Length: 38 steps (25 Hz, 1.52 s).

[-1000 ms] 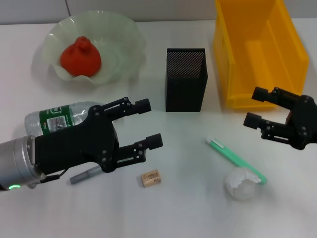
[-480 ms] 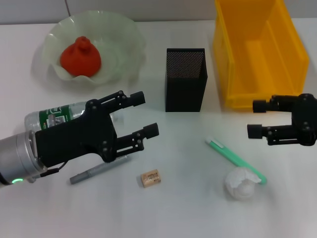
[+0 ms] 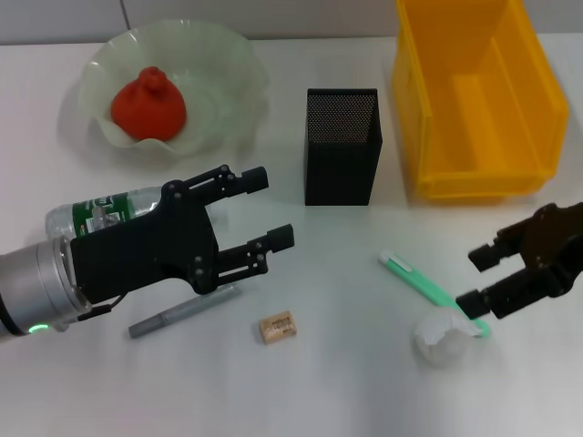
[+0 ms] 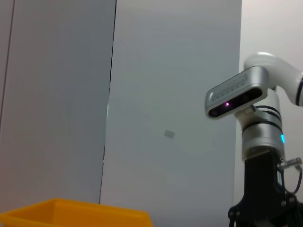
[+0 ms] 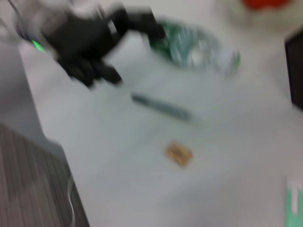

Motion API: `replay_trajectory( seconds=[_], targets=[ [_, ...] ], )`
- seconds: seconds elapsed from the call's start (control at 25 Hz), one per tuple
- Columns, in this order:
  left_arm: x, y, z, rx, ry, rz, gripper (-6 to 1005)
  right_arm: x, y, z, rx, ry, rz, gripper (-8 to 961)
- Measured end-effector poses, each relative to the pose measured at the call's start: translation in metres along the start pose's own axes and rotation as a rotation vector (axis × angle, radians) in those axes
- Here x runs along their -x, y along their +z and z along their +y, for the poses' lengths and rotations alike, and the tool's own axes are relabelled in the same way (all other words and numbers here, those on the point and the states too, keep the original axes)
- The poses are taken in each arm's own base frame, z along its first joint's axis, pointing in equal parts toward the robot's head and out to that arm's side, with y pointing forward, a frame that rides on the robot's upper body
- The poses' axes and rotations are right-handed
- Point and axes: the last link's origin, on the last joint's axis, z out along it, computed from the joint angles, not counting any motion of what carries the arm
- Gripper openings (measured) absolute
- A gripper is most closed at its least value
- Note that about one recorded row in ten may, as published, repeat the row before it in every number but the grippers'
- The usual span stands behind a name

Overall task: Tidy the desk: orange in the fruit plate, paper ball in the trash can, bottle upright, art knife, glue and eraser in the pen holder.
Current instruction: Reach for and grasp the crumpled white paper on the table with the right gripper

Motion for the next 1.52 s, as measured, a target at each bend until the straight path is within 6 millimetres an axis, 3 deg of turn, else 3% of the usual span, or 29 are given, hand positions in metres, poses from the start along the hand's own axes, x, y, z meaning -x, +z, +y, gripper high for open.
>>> replay_trajectory(
  seconds=[0.36,0.56,1.52],
  targets=[
    [0.001,-0.003,0.001,-0.012,-0.004,0.000,723,0.018,0.023,0.008,-0.032,-0.043,0.265,796],
    [0.002,-0.003,0.000,-0.018,-0.004,-0.006,724,0.020,0.032,0.007,-0.063,-0.059,0.324,796],
    [0.004,0.000,-0.005,-0.036,0.015,-0.026,725,0.029,0.075,-0.002,-0.109,-0.106,0.370,785]
  ],
)
